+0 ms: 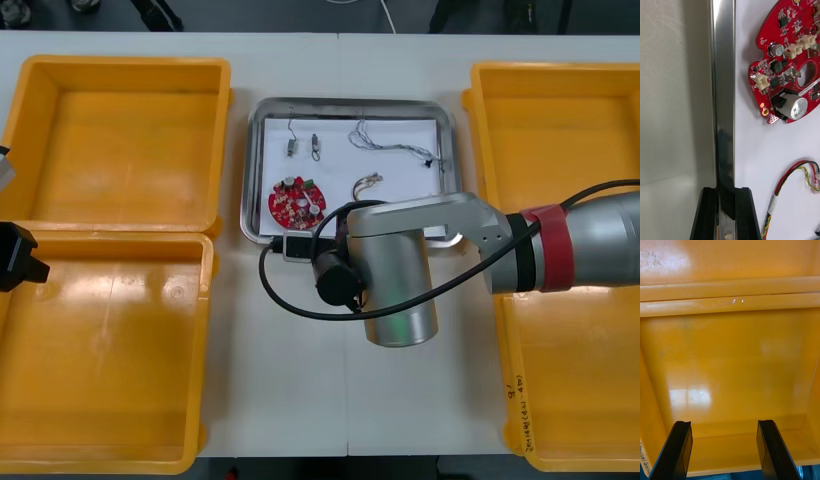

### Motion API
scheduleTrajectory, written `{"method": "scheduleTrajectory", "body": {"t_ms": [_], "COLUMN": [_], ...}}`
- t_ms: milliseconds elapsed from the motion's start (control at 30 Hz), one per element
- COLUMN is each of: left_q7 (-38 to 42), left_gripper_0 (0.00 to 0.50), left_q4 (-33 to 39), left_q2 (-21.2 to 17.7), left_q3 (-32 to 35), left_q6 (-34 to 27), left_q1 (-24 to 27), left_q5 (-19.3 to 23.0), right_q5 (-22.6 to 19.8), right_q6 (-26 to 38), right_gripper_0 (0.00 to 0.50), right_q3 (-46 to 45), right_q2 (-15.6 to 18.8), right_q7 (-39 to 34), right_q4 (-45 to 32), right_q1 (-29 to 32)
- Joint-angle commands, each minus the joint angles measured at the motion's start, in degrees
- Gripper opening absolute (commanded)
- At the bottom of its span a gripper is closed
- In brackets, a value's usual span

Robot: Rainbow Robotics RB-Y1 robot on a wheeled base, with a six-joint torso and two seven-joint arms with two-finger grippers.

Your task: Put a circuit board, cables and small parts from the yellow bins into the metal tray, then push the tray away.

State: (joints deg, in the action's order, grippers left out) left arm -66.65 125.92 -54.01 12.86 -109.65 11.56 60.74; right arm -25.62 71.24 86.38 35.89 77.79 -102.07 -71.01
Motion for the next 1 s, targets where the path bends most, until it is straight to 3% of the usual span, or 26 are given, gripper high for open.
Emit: {"method": "scheduleTrajectory", "body": {"t_ms": [33,467,1000], "left_q7": [1.1,1.1,1.1], "left_gripper_0": [0.500,0.500,0.500], "left_q4": [1.6,1.6,1.6], "left_q2": [-2.3,-2.3,-2.3], "left_q3": [1.9,1.9,1.9], "left_q6": [-0.4,-0.4,-0.4], "left_q1": [-0.9,-0.9,-0.9], "left_q5": [0.4,0.4,0.4], "right_q5": [-4.8,-6.1,-10.6], "right_q6": [-1.2,-4.1,-7.2], "right_gripper_0": [0.000,0.000,0.000], "right_q3": [-0.7,-0.7,-2.4], "right_q2": [1.1,1.0,1.0], "right_q7": [3.6,5.2,7.5], "right_q4": [2.8,6.7,11.1], "right_q1": [-1.8,-4.0,-6.6]}}
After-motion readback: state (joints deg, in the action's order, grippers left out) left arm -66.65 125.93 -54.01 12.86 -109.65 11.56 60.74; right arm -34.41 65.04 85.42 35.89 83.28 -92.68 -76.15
